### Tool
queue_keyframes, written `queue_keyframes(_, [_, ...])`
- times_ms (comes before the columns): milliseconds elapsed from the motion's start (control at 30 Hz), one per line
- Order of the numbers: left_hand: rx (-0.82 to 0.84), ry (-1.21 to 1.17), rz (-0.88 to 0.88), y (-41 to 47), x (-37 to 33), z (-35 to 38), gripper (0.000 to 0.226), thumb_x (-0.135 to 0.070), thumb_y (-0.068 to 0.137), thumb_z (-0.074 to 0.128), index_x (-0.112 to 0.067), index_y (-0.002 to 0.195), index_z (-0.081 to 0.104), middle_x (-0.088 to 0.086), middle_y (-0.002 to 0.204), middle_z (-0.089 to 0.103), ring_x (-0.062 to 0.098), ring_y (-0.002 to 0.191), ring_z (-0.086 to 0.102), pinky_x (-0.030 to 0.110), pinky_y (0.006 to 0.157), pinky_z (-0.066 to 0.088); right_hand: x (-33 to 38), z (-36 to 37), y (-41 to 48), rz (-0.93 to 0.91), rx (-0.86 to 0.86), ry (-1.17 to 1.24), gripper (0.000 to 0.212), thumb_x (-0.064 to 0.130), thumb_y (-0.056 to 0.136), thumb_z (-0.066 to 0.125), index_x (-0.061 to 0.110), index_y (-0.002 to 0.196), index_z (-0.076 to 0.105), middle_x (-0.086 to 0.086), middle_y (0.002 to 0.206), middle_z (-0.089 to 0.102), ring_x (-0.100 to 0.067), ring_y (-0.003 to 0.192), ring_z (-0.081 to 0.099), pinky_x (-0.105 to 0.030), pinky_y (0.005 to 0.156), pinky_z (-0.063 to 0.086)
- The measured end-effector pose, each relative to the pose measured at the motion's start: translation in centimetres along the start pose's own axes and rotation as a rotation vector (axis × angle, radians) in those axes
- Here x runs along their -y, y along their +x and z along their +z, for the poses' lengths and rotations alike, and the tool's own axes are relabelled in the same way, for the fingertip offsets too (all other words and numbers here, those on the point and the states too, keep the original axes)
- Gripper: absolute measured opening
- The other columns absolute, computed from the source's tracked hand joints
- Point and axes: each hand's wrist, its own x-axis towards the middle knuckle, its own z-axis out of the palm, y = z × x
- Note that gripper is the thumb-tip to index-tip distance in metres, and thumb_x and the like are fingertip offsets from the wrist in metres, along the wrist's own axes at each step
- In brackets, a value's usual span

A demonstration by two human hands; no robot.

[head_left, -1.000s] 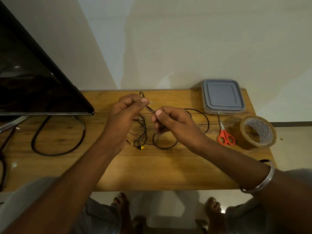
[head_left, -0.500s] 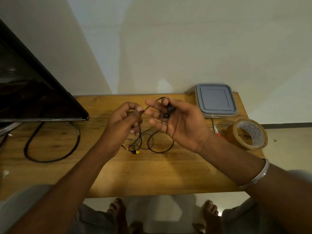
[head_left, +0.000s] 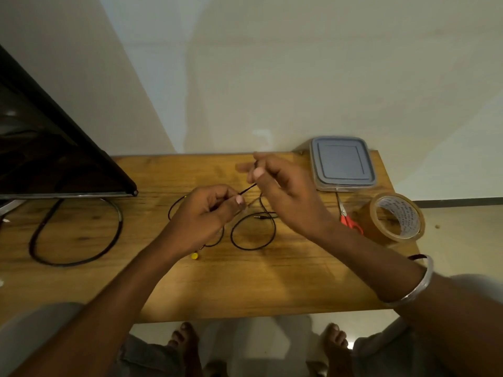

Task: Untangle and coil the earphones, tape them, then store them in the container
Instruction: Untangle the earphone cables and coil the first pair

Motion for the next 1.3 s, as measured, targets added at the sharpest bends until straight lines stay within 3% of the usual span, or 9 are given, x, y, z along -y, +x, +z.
queue_keyframes(67, [0.0, 0.007, 0.018, -0.1, -0.2, -0.1, 0.022, -0.02, 0.1, 0.059, -0.01, 0.082, 0.068, -0.005, 0.053, 0.046, 0.016, 0.049, 0.037, 0.026, 0.049, 0.032, -0.8, 1.0, -0.7, -0.117, 0.037, -0.243, 0.018, 0.011, 0.102, 0.051, 0.003, 0.089, 0.06, -0.008, 0.094, 0.071, -0.021, 0.099, 0.068, -0.048, 0.096, 0.049])
queue_keyframes(167, [-0.006, 0.026, 0.048, -0.1, -0.3, -0.3, 0.019, -0.02, 0.097, 0.064, -0.014, 0.08, 0.072, 0.0, 0.057, 0.058, 0.012, 0.054, 0.047, 0.029, 0.054, 0.039, -1.4, 1.6, -1.1, -0.172, 0.075, -0.422, 0.013, 0.009, 0.098, 0.053, 0.005, 0.09, 0.062, -0.007, 0.088, 0.067, -0.027, 0.087, 0.061, -0.047, 0.083, 0.047])
queue_keyframes(400, [-0.049, 0.104, 0.112, 0.0, -0.2, -0.9, 0.01, -0.02, 0.093, 0.069, -0.02, 0.084, 0.074, -0.003, 0.073, 0.072, 0.008, 0.066, 0.063, 0.031, 0.064, 0.049, -1.6, 1.1, -0.9, -0.19, 0.184, -0.631, 0.016, 0.019, 0.098, 0.051, 0.015, 0.09, 0.065, 0.002, 0.081, 0.06, -0.018, 0.079, 0.051, -0.048, 0.092, 0.04])
queue_keyframes(700, [-0.086, 0.119, 0.23, 0.0, -0.5, -1.6, 0.01, -0.024, 0.09, 0.069, -0.016, 0.085, 0.074, 0.004, 0.077, 0.073, 0.031, 0.071, 0.065, 0.04, 0.062, 0.05, -1.2, 1.0, -0.8, -0.169, 0.194, -0.491, 0.019, 0.02, 0.102, 0.055, 0.012, 0.087, 0.064, 0.004, 0.076, 0.059, -0.011, 0.07, 0.05, -0.041, 0.077, 0.044])
queue_keyframes(967, [-0.122, 0.13, 0.271, 0.0, -0.5, -1.9, 0.003, -0.018, 0.086, 0.075, -0.016, 0.086, 0.075, 0.001, 0.079, 0.075, 0.024, 0.073, 0.069, 0.044, 0.066, 0.056, -1.1, 0.9, -0.8, -0.131, 0.219, -0.409, 0.016, 0.016, 0.099, 0.06, 0.009, 0.086, 0.068, 0.001, 0.073, 0.063, -0.014, 0.067, 0.055, -0.037, 0.062, 0.045])
queue_keyframes(1067, [-0.151, 0.104, 0.263, 0.2, -0.2, -2.0, 0.01, -0.024, 0.084, 0.078, -0.02, 0.093, 0.076, 0.004, 0.082, 0.074, 0.027, 0.076, 0.07, 0.05, 0.071, 0.057, -0.7, 0.6, -0.7, 0.026, 0.247, -0.229, 0.018, 0.016, 0.1, 0.059, 0.011, 0.09, 0.072, 0.012, 0.071, 0.064, -0.007, 0.065, 0.058, -0.03, 0.06, 0.049])
queue_keyframes(1133, [-0.155, 0.086, 0.243, 0.4, -0.1, -2.2, 0.014, -0.024, 0.086, 0.074, -0.021, 0.099, 0.075, 0.001, 0.09, 0.076, 0.019, 0.083, 0.071, 0.045, 0.076, 0.059, 0.0, 0.3, -0.4, 0.23, 0.303, 0.095, 0.021, 0.012, 0.103, 0.053, 0.01, 0.091, 0.071, 0.013, 0.068, 0.059, -0.008, 0.064, 0.054, -0.028, 0.065, 0.05])
queue_keyframes(1233, [-0.087, 0.036, 0.164, 0.4, 0.0, -2.0, 0.02, -0.028, 0.093, 0.062, -0.023, 0.11, 0.071, 0.0, 0.096, 0.074, 0.012, 0.085, 0.067, 0.03, 0.07, 0.054, 0.9, -0.3, 0.0, 0.525, 0.363, 0.657, 0.024, 0.013, 0.104, 0.047, 0.012, 0.089, 0.066, 0.003, 0.069, 0.053, -0.012, 0.062, 0.053, -0.057, 0.093, 0.049])
queue_keyframes(1300, [-0.029, -0.046, 0.067, 0.3, 0.0, -1.7, 0.028, -0.035, 0.095, 0.053, -0.022, 0.117, 0.066, -0.001, 0.084, 0.07, 0.016, 0.07, 0.058, 0.029, 0.061, 0.047, 1.1, -0.9, 0.4, 0.61, 0.377, 0.972, 0.019, 0.016, 0.099, 0.048, 0.013, 0.088, 0.063, 0.004, 0.069, 0.051, -0.011, 0.061, 0.052, -0.064, 0.103, 0.04])
